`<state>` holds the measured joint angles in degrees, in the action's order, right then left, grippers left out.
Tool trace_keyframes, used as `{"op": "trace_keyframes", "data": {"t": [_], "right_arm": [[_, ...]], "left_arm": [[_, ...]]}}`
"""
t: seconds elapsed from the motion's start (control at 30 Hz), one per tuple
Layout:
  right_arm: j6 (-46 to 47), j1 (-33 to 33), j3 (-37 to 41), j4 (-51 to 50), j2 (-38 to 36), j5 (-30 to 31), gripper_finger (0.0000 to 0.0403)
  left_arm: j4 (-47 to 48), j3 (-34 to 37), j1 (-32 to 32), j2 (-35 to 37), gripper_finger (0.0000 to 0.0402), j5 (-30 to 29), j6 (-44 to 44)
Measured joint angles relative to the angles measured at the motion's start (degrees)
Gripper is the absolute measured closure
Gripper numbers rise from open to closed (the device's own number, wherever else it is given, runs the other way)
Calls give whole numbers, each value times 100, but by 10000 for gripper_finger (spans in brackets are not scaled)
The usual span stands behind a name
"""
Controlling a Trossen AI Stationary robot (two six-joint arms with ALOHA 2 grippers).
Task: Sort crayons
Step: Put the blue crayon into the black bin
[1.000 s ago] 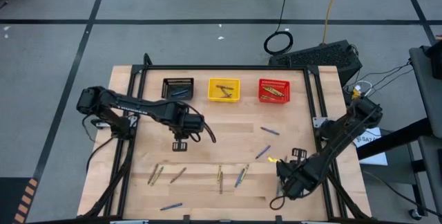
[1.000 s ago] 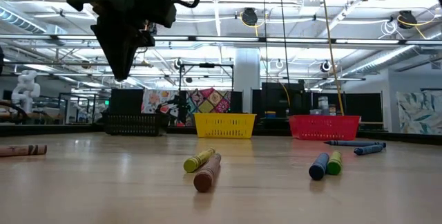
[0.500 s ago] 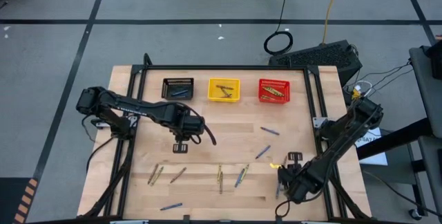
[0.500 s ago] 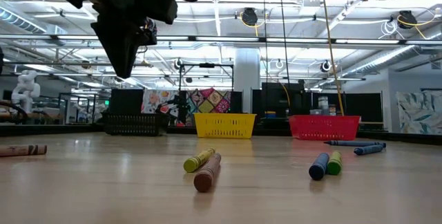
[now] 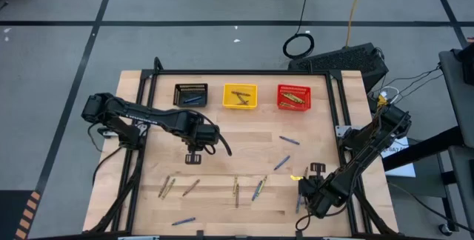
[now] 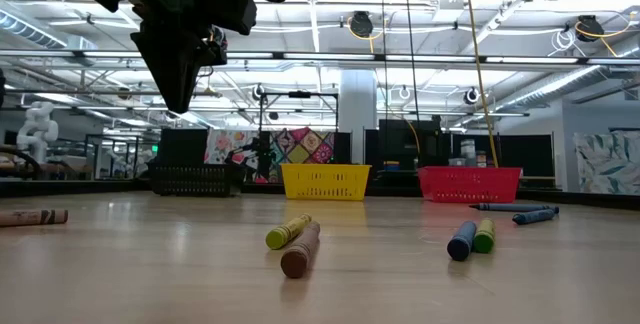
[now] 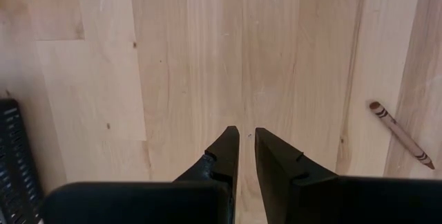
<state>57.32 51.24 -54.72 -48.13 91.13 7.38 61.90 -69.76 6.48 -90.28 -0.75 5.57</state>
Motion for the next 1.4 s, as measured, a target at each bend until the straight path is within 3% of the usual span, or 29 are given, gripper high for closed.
{"op": "trace_keyframes", "data": {"t": [0.2, 0.33, 1.1, 1.4], "right_arm": [[406, 162, 0, -26, 0, 21, 316], [500, 234, 0, -191, 0, 348, 316], [531, 345, 201, -37, 7, -175, 316], [504, 398, 201, -58, 58, -123, 316]], "left_arm": [[-5, 0, -2, 0, 359, -2, -1], [-20, 0, -2, 0, 359, -2, -22], [-147, 0, -1, -1, 359, -2, -5], [-146, 0, -1, -2, 359, -2, -27]]}}
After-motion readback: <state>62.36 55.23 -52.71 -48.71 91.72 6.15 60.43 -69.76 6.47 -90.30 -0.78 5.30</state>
